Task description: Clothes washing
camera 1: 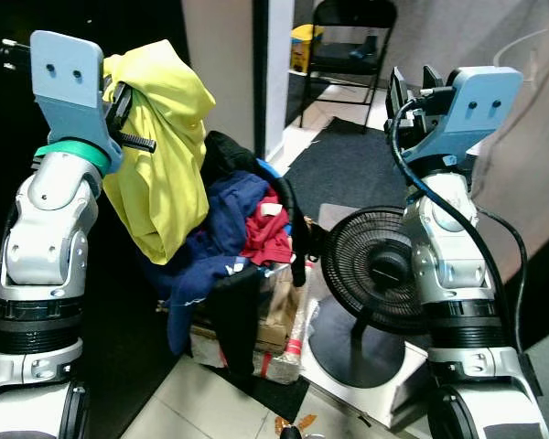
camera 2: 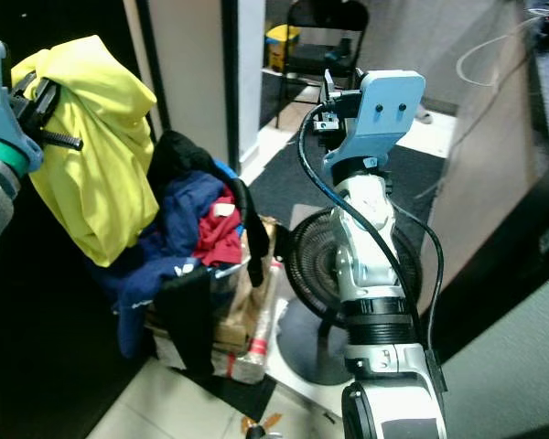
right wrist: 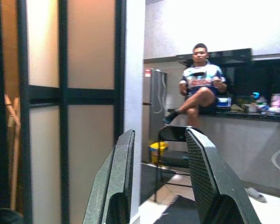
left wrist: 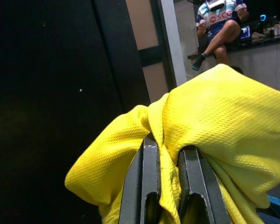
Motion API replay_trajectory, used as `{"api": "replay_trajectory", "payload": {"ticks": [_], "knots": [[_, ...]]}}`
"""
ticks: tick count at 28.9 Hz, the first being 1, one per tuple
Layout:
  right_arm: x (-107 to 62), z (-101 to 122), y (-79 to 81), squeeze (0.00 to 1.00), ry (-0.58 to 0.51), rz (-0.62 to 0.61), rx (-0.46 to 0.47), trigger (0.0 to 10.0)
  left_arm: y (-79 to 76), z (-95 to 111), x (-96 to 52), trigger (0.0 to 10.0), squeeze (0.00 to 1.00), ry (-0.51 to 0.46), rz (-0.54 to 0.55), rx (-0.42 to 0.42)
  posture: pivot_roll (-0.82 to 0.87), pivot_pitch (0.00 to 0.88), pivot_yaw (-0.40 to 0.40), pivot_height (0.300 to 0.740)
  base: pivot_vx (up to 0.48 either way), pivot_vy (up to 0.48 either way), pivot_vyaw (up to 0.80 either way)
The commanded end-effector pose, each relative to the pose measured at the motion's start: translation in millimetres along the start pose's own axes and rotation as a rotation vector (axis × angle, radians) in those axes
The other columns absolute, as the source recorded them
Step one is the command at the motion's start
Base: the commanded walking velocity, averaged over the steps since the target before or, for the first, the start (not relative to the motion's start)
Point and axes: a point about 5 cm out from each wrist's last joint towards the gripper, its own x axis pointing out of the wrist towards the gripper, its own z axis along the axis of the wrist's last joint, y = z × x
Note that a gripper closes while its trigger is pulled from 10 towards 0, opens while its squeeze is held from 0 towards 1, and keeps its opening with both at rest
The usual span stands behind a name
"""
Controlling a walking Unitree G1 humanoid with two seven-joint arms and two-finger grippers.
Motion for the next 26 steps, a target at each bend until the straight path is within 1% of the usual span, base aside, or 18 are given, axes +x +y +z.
{"api": "replay_trajectory", "payload": {"ticks": [1, 5, 7, 9, 14, 18, 20, 23, 26], "knots": [[0.5, 2.5, -1.1, 0.0, -0.004, -0.004, -0.002, 10.0, 6.7, 8.1, 1.7, 10.0, 0.0, -0.038, 0.025, 0.006, 0.02, 0.0, 0.035, 0.74, 0.0, 0.0, 0.0], [-0.8, 2.1, -0.5, 0.0, -0.003, -0.005, -0.001, 10.0, 7.5, 6.6, 0.2, 10.0, 0.0, -0.034, 0.027, 0.0, 0.02, 0.0, 0.039, 0.74, 0.0, 0.0, 0.0], [-2.1, -1.1, 1.6, 0.0, 0.01, -0.009, 0.01, 10.0, 5.1, 3.1, 0.0, 10.0, 0.0, -0.025, 0.022, -0.006, 0.03, 0.0, 0.033, 0.74, 0.0, 0.0, 0.0], [-1.4, -3.6, 8.4, 0.0, 0.024, 0.008, 0.038, 10.0, -0.3, -0.3, -0.6, 10.0, 0.0, -0.015, 0.006, -0.022, 0.03, 0.0, 0.034, 0.74, 0.0, 0.0, -0.8], [-1.9, -4.2, 11.0, 0.0, 0.029, 0.018, 0.048, 10.0, -2.0, -1.8, -1.1, 10.0, 0.0, -0.014, -0.002, -0.023, 0.04, 0.0, 0.035, 0.74, 0.0, 0.0, -0.8], [-3.1, -5.5, 12.0, 0.0, 0.035, 0.016, 0.053, 10.0, -0.2, -2.2, -0.8, 10.0, 0.0, -0.013, -0.001, -0.02, 0.05, 0.001, 0.034, 0.74, 0.0, 0.0, -0.8], [-4.2, -7.4, 17.0, 0.0, 0.043, 0.027, 0.066, 10.0, 3.6, -1.8, -1.3, 10.0, 0.0, -0.01, 0.003, -0.019, 0.06, 0.002, 0.032, 0.74, 0.0, 0.0, -0.8], [-4.2, -7.4, 17.0, 0.0, 0.043, 0.027, 0.066, 10.0, 3.6, -1.8, -1.3, 10.0, 0.0, -0.01, 0.003, -0.019, 0.06, 0.002, 0.032, 0.74, 0.0, 0.0, -0.8], [-2.4, -6.7, 22.5, 0.0, 0.041, 0.037, 0.081, 10.0, 5.0, -2.6, -0.8, 10.0, 0.0, -0.004, 0.002, -0.018, 0.07, 0.004, 0.04, 0.74, 0.0, 0.0, -0.8]]}}
